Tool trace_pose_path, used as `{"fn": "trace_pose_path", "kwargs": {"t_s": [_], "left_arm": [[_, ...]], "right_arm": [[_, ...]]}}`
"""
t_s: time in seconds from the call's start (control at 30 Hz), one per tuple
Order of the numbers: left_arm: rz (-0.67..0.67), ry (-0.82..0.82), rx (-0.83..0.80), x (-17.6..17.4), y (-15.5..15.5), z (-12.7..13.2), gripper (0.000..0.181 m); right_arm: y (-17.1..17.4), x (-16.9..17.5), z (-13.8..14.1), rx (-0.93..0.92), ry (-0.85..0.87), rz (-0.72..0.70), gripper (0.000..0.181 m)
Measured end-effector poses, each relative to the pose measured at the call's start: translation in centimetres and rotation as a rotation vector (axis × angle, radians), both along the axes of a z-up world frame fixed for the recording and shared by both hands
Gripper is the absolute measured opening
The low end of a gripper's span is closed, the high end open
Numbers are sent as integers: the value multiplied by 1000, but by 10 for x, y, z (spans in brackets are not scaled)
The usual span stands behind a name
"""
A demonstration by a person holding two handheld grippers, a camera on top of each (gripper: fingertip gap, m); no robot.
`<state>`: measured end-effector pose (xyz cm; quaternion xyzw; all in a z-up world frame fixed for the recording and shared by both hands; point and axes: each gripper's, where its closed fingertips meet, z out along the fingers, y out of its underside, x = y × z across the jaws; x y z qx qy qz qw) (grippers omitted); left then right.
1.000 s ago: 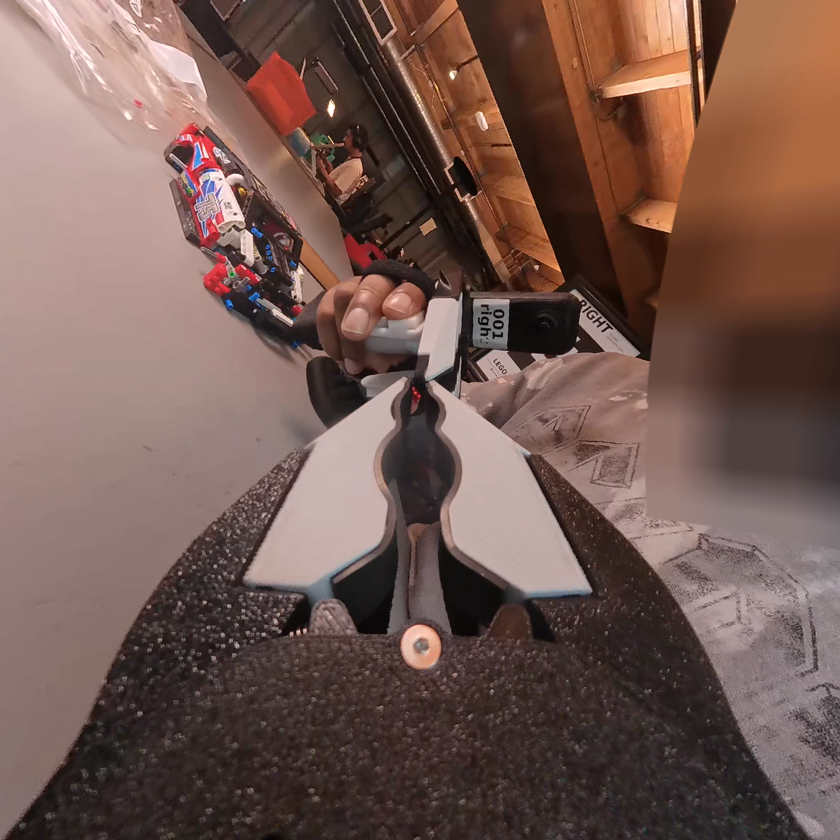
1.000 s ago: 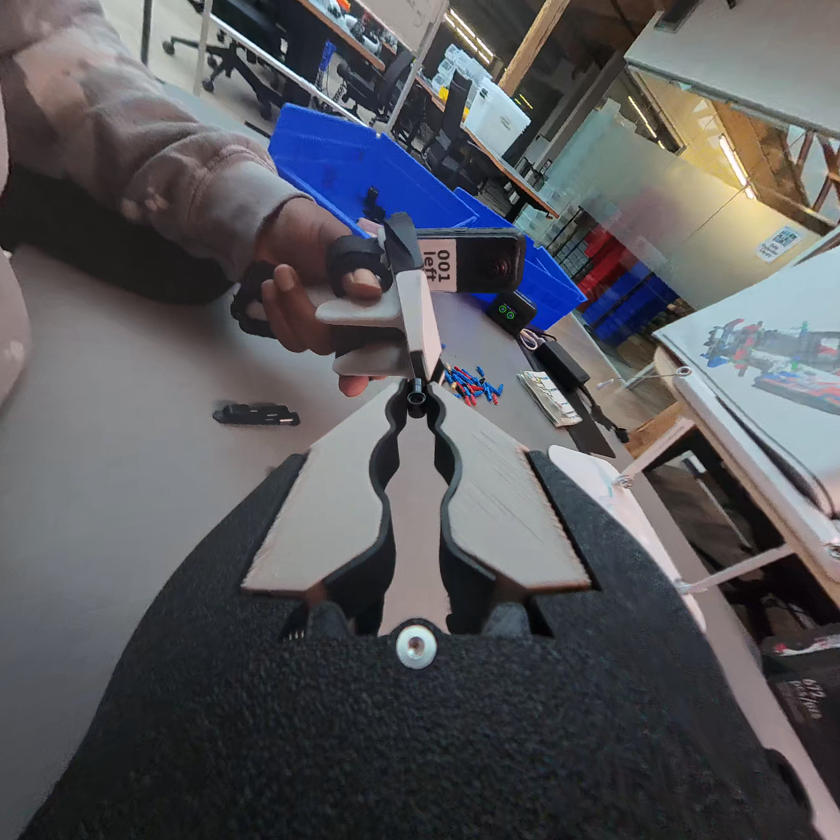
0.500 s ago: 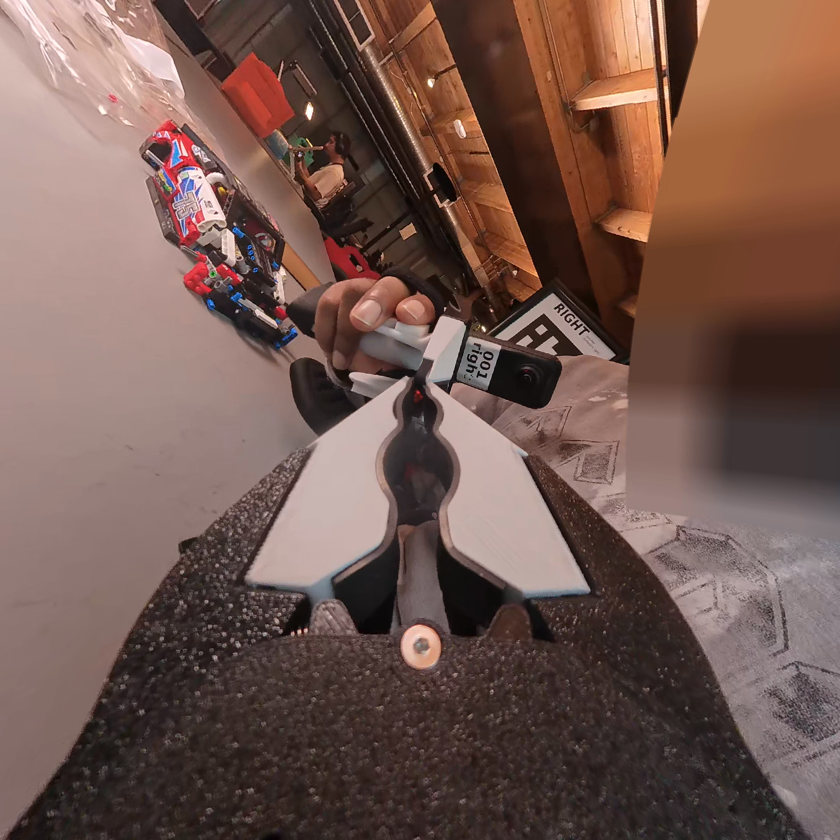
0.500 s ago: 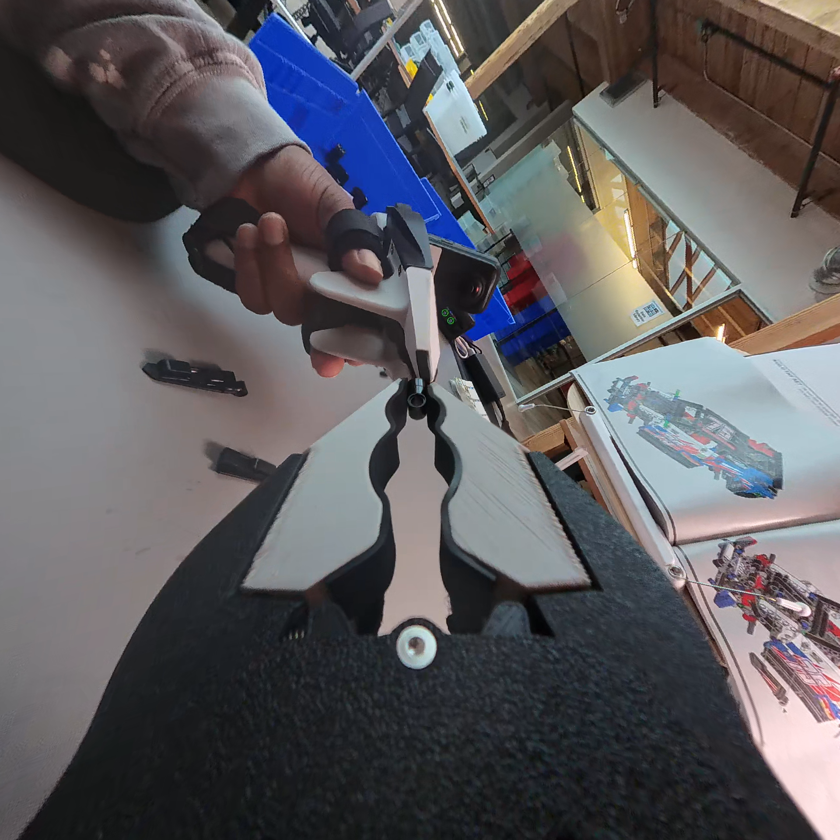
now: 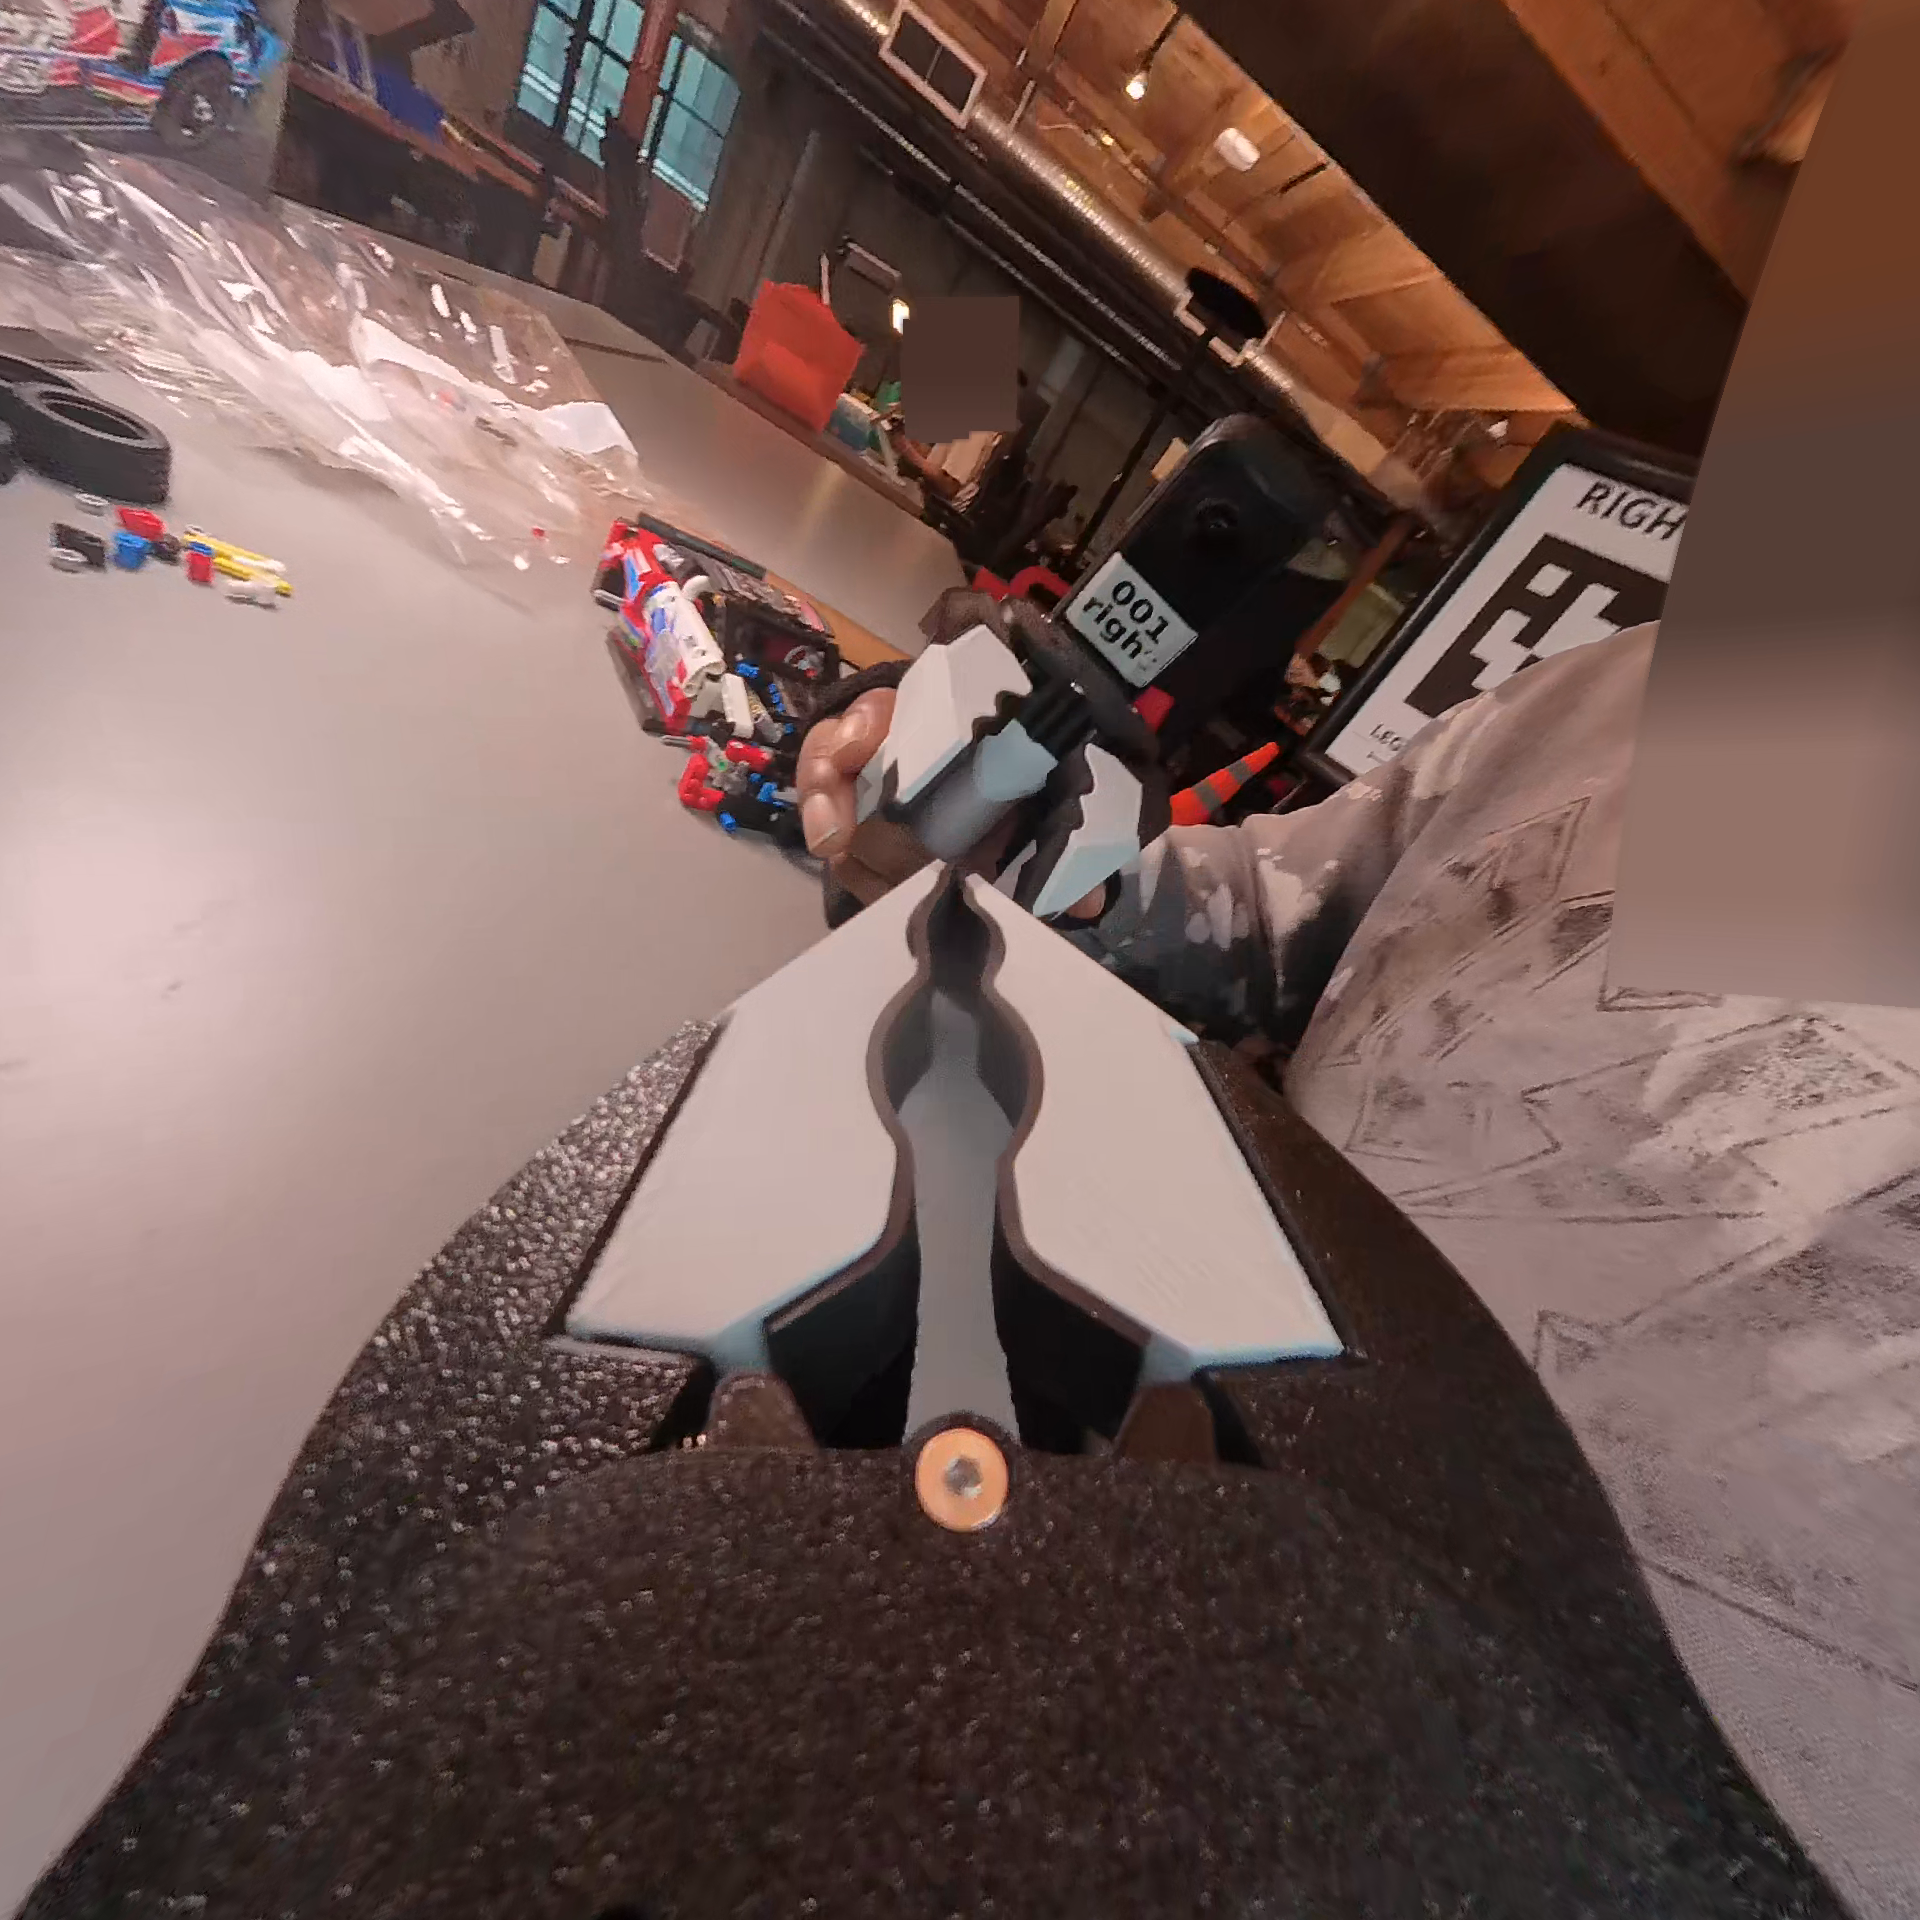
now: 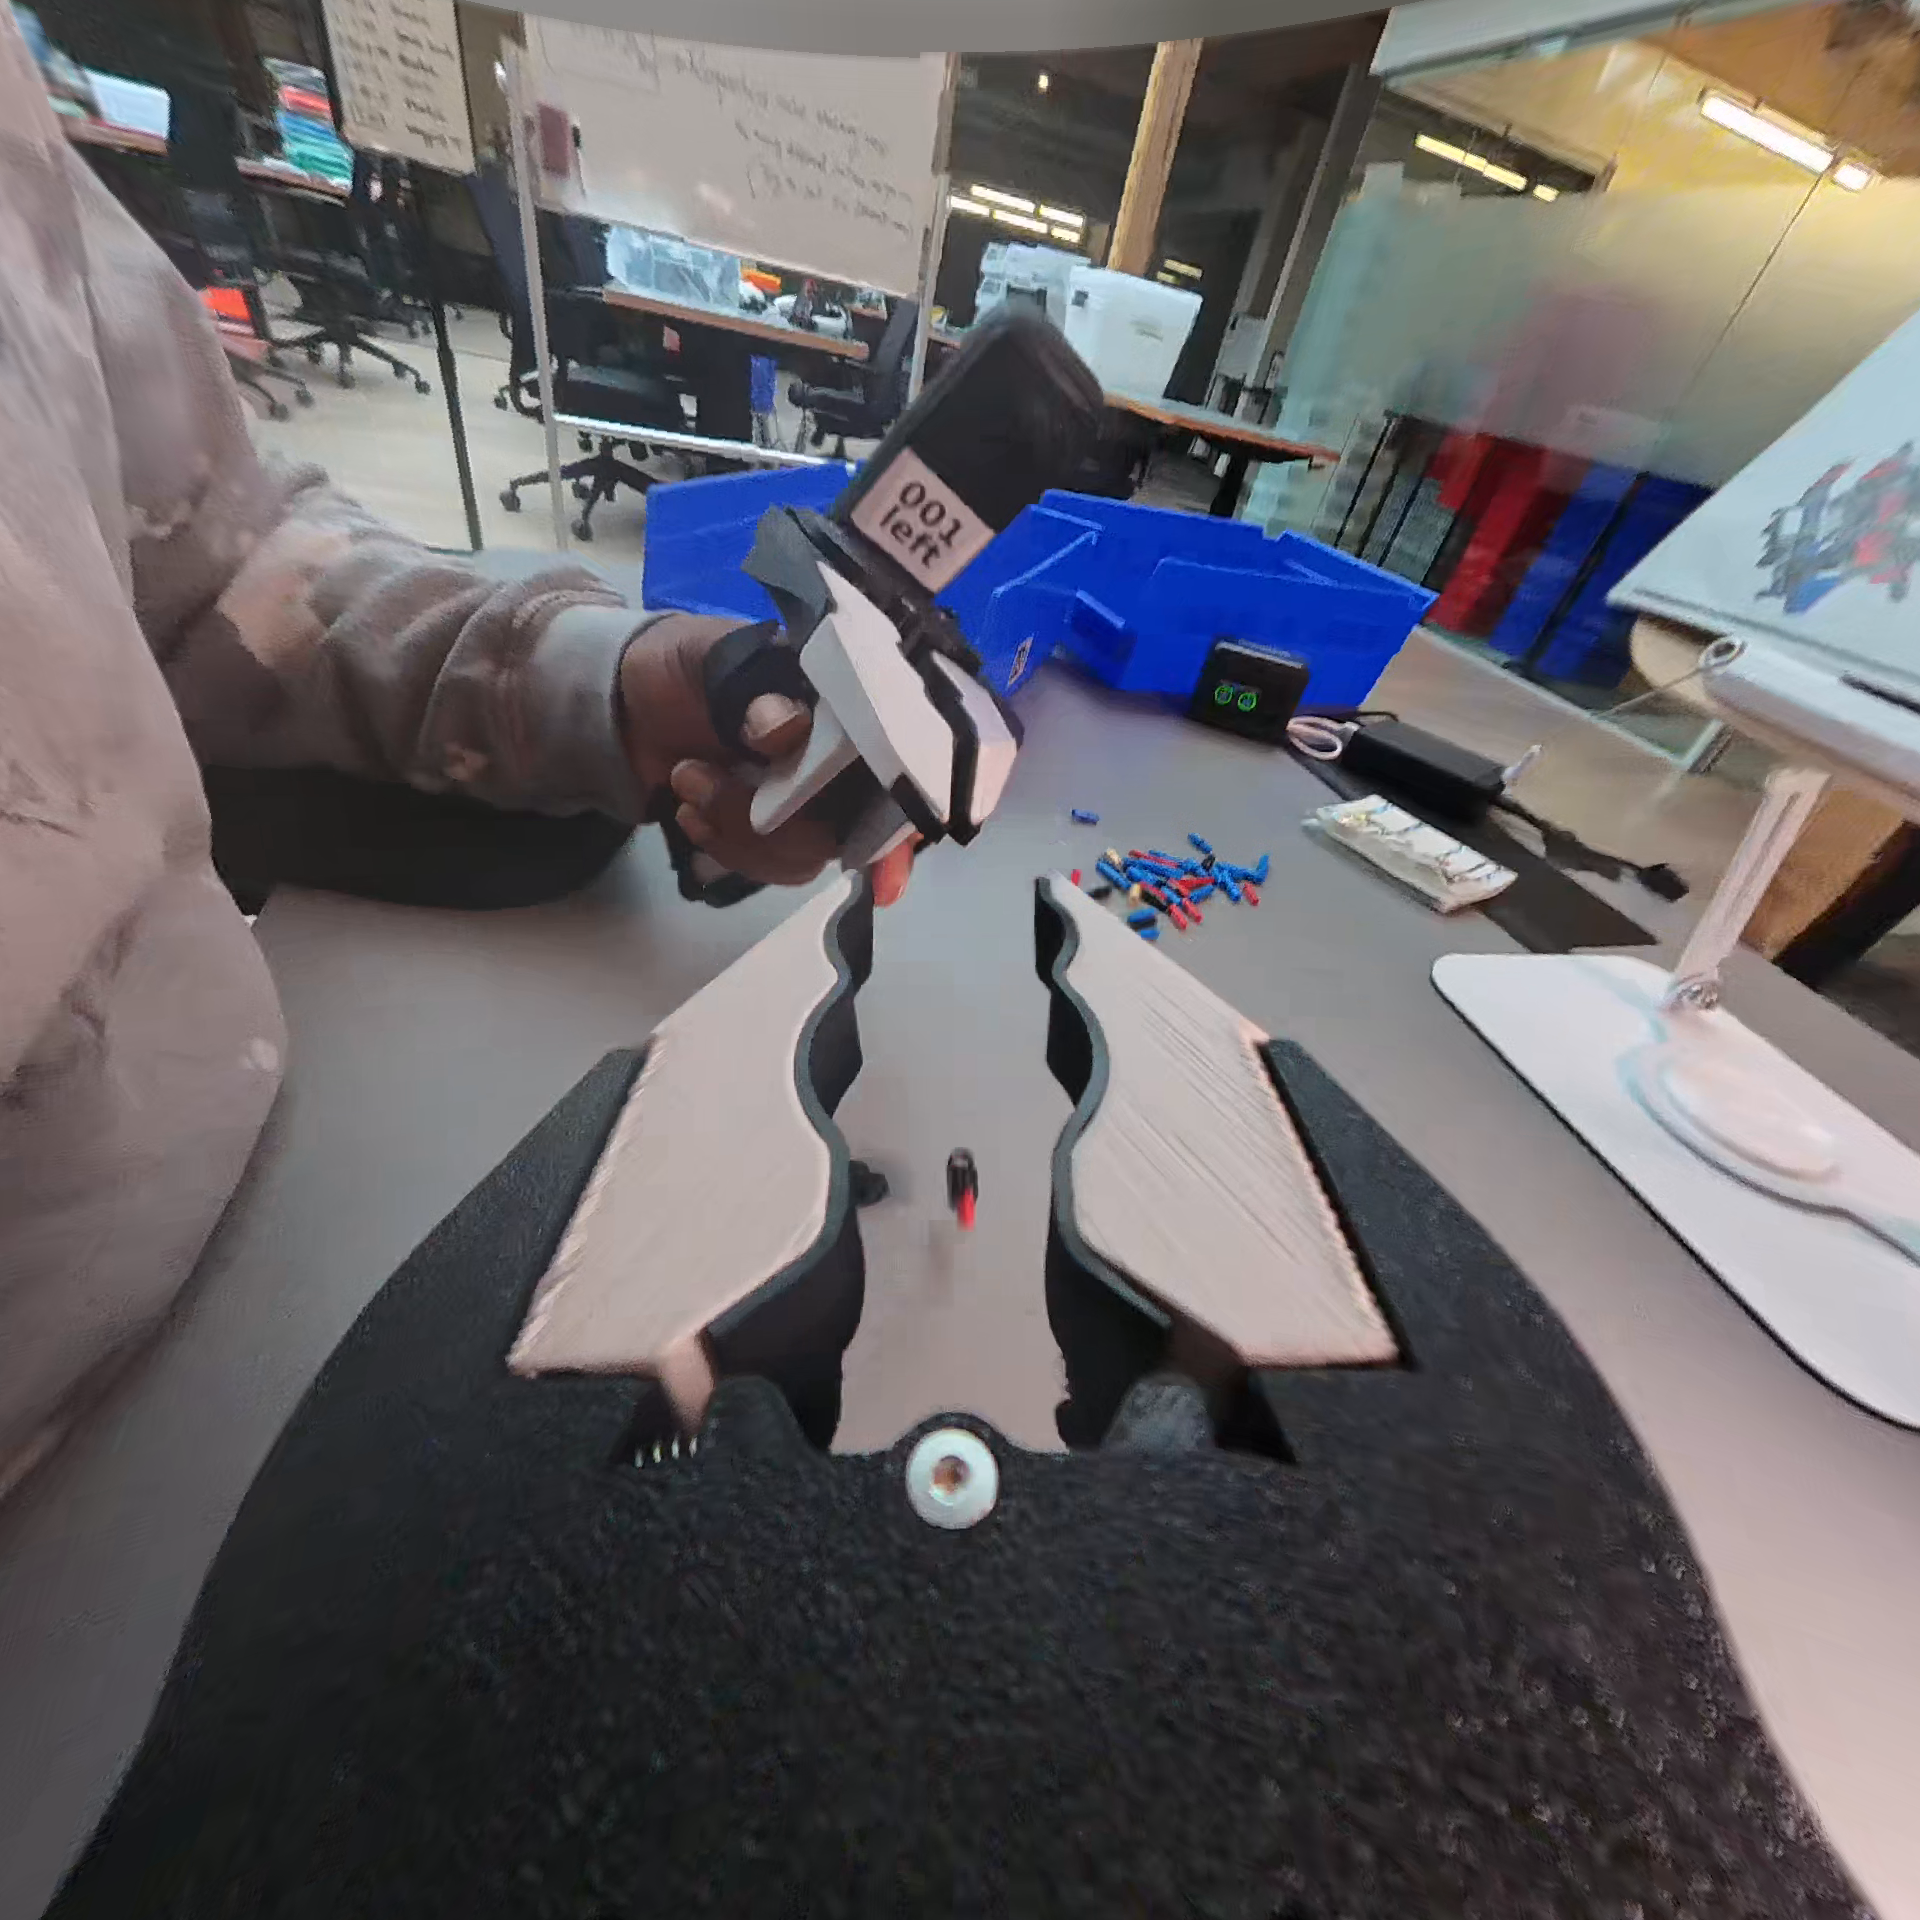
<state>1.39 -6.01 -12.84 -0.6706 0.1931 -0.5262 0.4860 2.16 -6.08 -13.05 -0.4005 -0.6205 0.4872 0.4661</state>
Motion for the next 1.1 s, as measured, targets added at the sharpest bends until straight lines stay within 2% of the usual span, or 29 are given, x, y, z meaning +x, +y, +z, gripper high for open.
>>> {"fn": "trace_pose_path", "kwargs": {"t_s": [0.17,0.4,0.53,0.77,0.9,1.0,1.1], "left_arm": [[133,137,10,-29,16,-16,3],[289,305,40,-65,34,-34,54],[293,396,-21,-74,36,-54,74],[189,512,-86,-71,26,-81,29],[168,689,-62,-72,22,-100,23],[185,763,-37,-75,25,-107,24],[316,812,77,-91,38,-94,28]], "right_arm": [[27,4,-19,-66,-122,-62,28],[25,-4,-59,-102,-313,-55,29],[24,-10,-68,-105,-365,-54,29],[28,-15,-72,-89,-385,-97,25],[31,-23,-73,-58,-386,-100,21],[28,-35,-79,-25,-442,-35,19],[20,-50,-95,50,-571,69,23]]}}
